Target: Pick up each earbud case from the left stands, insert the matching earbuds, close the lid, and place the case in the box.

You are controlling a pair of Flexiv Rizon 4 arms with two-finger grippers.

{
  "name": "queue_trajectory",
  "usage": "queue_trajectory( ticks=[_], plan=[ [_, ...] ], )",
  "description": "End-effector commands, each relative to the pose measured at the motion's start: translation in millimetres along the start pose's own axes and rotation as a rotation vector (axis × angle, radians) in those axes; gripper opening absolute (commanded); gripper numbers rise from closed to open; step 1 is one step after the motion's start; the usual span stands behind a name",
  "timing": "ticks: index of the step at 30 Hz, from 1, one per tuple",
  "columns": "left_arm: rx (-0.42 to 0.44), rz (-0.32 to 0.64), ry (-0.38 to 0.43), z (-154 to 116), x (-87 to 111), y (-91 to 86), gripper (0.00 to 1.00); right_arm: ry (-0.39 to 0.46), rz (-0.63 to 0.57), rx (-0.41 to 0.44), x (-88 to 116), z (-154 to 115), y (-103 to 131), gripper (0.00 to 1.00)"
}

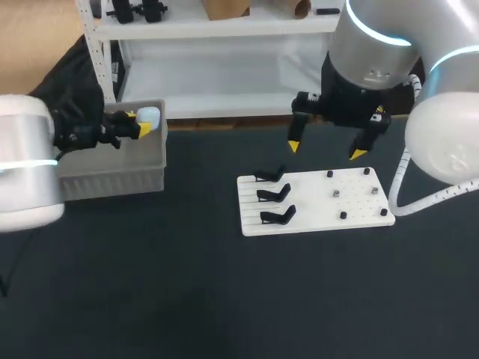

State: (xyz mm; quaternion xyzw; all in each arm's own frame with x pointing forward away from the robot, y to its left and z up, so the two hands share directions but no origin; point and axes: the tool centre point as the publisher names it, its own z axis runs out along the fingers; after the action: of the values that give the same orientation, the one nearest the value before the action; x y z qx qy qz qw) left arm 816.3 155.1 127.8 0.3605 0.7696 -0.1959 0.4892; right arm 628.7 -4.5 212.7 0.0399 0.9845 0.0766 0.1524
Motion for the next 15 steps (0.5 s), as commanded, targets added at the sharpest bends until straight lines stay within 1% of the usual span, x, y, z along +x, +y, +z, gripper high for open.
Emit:
queue_trajectory(
  ticks=[1,3,5,7,11,15],
  plan=[
    [-0.083,-0.033,0.078,18.0,3.3,15.7,0.00,-0.008,0.002,-0.001,2.6,-0.5,-1.4,1.00],
    [-0.117,-0.040,0.119,18.0,13.9,27.7,0.00,-0.008,0.002,-0.001,2.6,-0.5,-1.4,1.00],
    [-0.140,-0.066,0.127,15.1,21.6,36.5,0.00,-0.008,0.002,-0.001,2.6,-0.5,-1.4,1.00],
    [-0.162,-0.066,0.149,11.3,28.3,42.8,0.00,-0.008,0.002,-0.001,2.6,-0.5,-1.4,1.00],
    [-0.182,-0.089,0.169,6.0,42.4,49.9,0.00,-0.008,0.002,-0.001,2.6,-0.5,-1.4,1.00],
    [-0.200,-0.106,0.154,2.3,49.2,54.2,0.00,-0.008,0.002,-0.001,2.6,-0.5,-1.4,1.00]
  ],
)
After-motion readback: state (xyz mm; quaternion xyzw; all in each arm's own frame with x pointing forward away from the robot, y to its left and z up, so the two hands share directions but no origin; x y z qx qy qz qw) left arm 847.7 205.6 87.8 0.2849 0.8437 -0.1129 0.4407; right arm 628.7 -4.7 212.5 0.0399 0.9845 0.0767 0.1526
